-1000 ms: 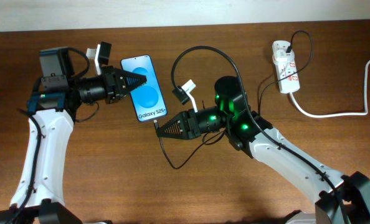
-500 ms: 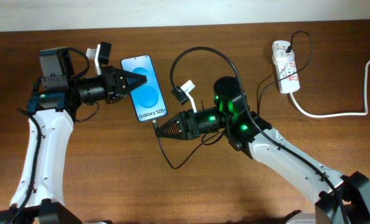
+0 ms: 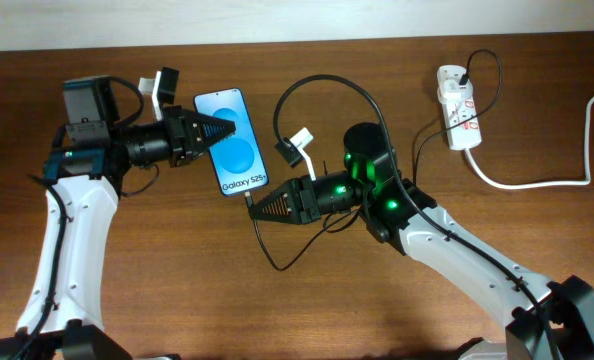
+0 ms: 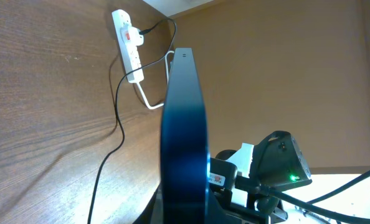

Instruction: Plug charger to phone and switch on socket

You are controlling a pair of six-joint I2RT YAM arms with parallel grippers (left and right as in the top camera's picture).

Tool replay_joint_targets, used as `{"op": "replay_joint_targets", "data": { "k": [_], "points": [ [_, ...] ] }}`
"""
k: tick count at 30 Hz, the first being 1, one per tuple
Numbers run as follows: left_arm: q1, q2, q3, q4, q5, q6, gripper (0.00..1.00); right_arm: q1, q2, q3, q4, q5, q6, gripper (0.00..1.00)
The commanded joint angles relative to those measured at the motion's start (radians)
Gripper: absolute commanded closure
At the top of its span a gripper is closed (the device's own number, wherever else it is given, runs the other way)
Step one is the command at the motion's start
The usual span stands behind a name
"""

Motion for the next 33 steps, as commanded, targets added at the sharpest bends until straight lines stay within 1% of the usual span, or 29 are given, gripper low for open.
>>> {"op": "replay_joint_targets", "data": {
  "k": [1,24,33],
  "points": [
    [-0.002,-0.012,0.012,0.005,0.044,0.009,1.0,0.007,0.006,-0.005,0.0,0.008,0.001,0.96],
    [-0.002,-0.012,0.012,0.005,0.044,0.009,1.0,0.007,0.006,-0.005,-0.018,0.03,0.001,0.96],
    [-0.002,-0.012,0.012,0.005,0.044,0.01,1.0,0.007,0.006,-0.005,0.004,0.024,0.0,0.96]
  ]
}}
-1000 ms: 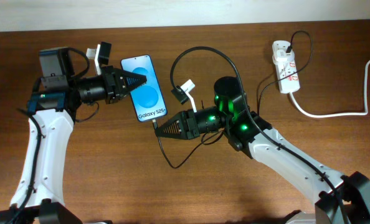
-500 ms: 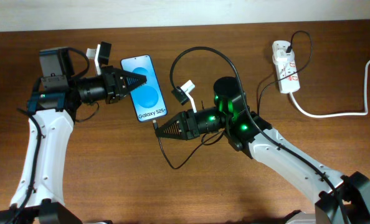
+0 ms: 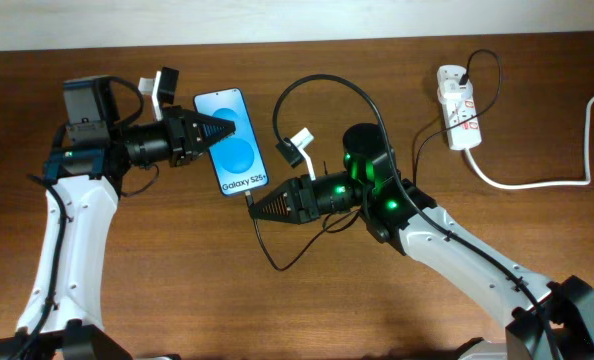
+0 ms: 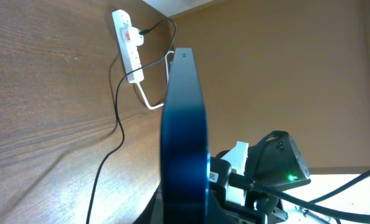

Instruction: Plug charger to phone and switch on socket

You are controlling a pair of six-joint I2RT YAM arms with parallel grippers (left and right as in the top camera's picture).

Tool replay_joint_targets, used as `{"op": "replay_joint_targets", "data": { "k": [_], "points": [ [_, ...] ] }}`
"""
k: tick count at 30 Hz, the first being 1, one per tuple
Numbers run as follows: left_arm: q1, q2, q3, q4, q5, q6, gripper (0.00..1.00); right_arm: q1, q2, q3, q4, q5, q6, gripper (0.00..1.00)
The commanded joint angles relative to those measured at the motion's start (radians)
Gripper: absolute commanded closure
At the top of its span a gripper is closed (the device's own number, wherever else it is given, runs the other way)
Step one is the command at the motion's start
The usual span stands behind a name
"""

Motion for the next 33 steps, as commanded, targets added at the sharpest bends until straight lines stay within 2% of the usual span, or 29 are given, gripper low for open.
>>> {"op": "replay_joint_targets", "data": {
  "k": [1,18,25,33],
  "points": [
    [-0.002,-0.012,0.012,0.005,0.044,0.009,1.0,0.007,0.006,-0.005,0.029,0.002,-0.007,0.96],
    [-0.016,-0.012,0.012,-0.002,0.045,0.013,1.0,0.006,0.006,-0.005,0.042,0.032,-0.006,0.96],
    [-0.052,-0.012,0.012,-0.019,0.045,0.044,1.0,0.005,0.006,-0.005,0.042,0.064,-0.016,0.96],
    [-0.052,-0.012,0.012,-0.111,0.045,0.123,1.0,-0.026,0.006,-0.005,0.047,0.089,-0.026,0.96]
  ]
}}
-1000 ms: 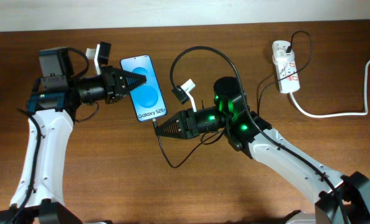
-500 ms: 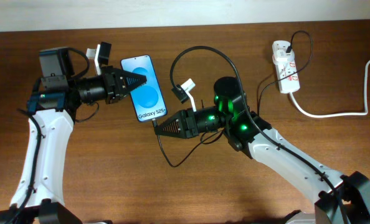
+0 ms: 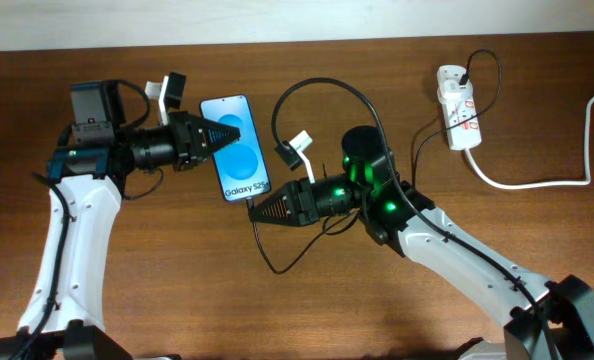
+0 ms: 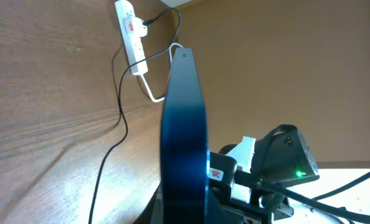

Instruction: Plug charger to phone and switch on socket

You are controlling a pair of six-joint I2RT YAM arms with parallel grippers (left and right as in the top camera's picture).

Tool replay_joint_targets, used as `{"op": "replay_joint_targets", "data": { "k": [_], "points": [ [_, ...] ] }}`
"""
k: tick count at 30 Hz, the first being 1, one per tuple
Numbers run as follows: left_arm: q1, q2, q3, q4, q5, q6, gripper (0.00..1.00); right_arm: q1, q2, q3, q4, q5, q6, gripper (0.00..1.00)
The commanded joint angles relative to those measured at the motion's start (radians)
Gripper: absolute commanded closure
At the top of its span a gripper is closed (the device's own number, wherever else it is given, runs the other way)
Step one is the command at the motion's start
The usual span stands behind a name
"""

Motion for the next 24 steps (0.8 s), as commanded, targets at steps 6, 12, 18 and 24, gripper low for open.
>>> {"op": "replay_joint_targets", "data": {
  "k": [6,12,18,24],
  "points": [
    [-0.029,-0.012,0.01,-0.035,0.069,0.045,1.0,-0.026,0.005,0.009,0.045,0.123,-0.024,0.96],
    [-0.029,-0.012,0.01,-0.051,0.073,0.045,1.0,-0.026,0.005,0.009,0.066,0.148,-0.024,0.96],
    [-0.029,-0.012,0.01,-0.077,0.074,0.067,1.0,-0.026,0.005,0.009,0.101,0.158,-0.019,0.96],
    [-0.029,-0.012,0.01,-0.081,0.114,0.09,1.0,-0.026,0.005,0.01,0.102,0.168,-0.011,0.96]
  ]
}}
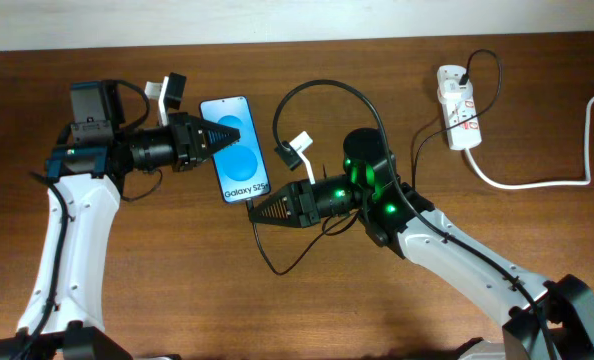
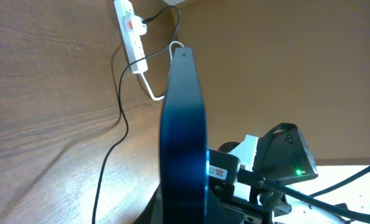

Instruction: Plug charger to phone and switch on socket

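Note:
My left gripper (image 1: 213, 140) is shut on the left edge of the phone (image 1: 236, 148), a blue-screened Galaxy held off the table, face up to the overhead camera. The left wrist view shows the phone (image 2: 185, 130) edge-on, filling the middle. My right gripper (image 1: 260, 211) is shut on the black charger plug (image 1: 250, 199), whose tip sits right at the phone's bottom edge. The black charger cable (image 1: 322, 88) loops away to the white socket strip (image 1: 456, 106) at the far right, also seen in the wrist view as the strip (image 2: 129, 29).
A white mains lead (image 1: 537, 180) runs from the strip to the right edge. Slack black cable (image 1: 277, 262) lies on the brown wooden table (image 1: 177, 280) below the right gripper. The right arm's body (image 2: 278, 165) shows behind the phone.
The phone and my left gripper have shifted very slightly to the right, closer to the plug. The right gripper still holds the plug at the phone's bottom edge.
At first my left gripper held the phone a little higher in the overhead view, with the right gripper holding the plug just under its bottom edge. Later the phone sat slightly lower and to the right, closer to the plug. Both grips have stayed shut.

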You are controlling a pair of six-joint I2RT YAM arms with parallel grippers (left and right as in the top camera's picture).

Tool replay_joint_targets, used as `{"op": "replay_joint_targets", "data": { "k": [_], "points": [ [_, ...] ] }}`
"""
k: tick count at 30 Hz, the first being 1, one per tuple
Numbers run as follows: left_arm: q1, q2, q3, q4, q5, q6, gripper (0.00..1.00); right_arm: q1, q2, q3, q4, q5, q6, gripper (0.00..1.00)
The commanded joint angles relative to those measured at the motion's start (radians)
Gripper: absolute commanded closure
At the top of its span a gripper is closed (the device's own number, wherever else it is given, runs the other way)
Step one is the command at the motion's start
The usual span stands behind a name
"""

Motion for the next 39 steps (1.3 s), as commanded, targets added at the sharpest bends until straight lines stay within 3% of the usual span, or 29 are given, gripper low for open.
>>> {"op": "replay_joint_targets", "data": {
  "k": [1,39],
  "points": [
    [-0.029,-0.012,-0.005,-0.036,0.11,0.05,1.0,-0.027,0.005,0.026,0.043,0.174,-0.005,0.96],
    [-0.072,-0.012,-0.005,-0.096,0.092,0.065,1.0,-0.028,0.005,0.057,0.108,0.253,0.053,0.96]
  ]
}}
